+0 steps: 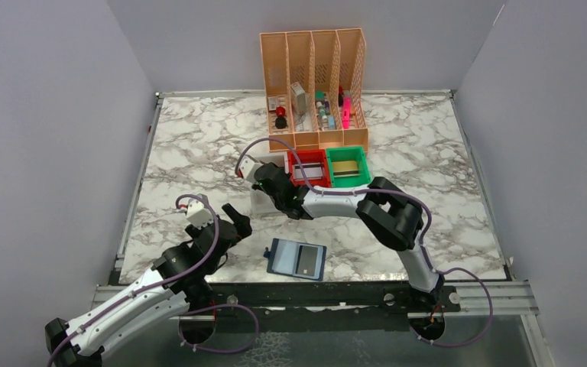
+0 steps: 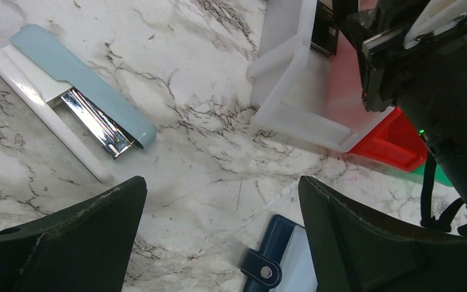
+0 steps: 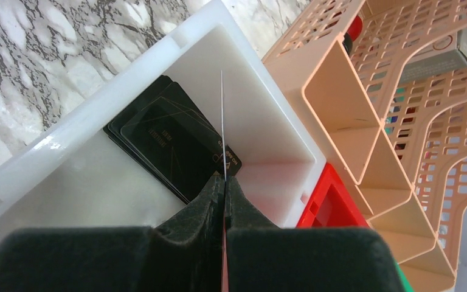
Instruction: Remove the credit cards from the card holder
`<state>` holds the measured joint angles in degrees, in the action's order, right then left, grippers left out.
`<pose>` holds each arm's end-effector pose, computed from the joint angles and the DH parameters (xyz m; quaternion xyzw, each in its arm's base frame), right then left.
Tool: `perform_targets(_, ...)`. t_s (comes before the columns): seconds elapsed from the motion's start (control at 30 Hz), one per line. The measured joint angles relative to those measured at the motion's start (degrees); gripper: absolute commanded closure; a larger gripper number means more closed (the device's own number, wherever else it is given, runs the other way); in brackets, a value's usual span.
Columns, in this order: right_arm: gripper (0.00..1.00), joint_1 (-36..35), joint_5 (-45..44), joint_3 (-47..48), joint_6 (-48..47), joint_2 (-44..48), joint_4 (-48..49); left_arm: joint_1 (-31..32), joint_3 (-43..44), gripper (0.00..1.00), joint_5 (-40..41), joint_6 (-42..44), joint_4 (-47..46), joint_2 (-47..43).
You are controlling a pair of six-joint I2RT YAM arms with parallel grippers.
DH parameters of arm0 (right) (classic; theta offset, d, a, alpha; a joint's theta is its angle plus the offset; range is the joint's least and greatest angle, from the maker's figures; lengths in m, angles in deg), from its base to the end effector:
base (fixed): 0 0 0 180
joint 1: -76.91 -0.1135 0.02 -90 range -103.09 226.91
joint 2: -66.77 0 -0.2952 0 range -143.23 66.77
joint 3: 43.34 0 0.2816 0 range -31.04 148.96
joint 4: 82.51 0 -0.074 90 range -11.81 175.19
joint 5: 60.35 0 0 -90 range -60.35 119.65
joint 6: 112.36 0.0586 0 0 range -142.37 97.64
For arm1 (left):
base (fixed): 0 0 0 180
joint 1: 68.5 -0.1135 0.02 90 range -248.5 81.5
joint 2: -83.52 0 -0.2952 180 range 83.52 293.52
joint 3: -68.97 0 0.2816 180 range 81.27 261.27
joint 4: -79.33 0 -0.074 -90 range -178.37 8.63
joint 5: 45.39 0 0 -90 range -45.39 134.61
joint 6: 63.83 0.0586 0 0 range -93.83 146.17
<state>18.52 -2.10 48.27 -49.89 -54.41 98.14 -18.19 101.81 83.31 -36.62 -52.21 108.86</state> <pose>0.3020 0.4319 0.1672 -0.4628 0.7010 -0.0971 0.5338 0.1066 -0.0711 0.1981 -0.2300 0.8384 -0.1605 0.4674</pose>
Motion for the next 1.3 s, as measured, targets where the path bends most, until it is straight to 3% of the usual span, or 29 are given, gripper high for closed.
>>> perform_targets(0.2, 0.76, 0.0, -0.4, 0.0, -3.7, -1.7, 1.4, 0.0, -0.1, 0.01, 0.0, 0.0, 0.0, -0.8)
perform_targets(0.57, 0.62, 0.0, -0.3, 0.0, -3.3, -1.8, 0.7, 0.0, -0.2, 0.01, 0.0, 0.0, 0.0, -1.6)
perform_targets(1.03, 0.57, 0.0, -0.1, 0.5, 2.7, -1.2, -0.3, 0.0, -0.2, 0.01, -0.1, 0.7, 0.0, -1.7)
perform_targets(1.17, 0.59, 0.0, 0.0, -0.8, 11.3, 4.9, -5.7, 0.0, -0.1, 0.01, -0.7, 2.7, 0.0, -1.9)
perform_targets(1.3, 0.55, 0.0, 0.2, -9.7, 25.0, 21.4, -9.5, 0.0, 0.3, 0.05, -3.3, 7.0, -1.5, -2.7)
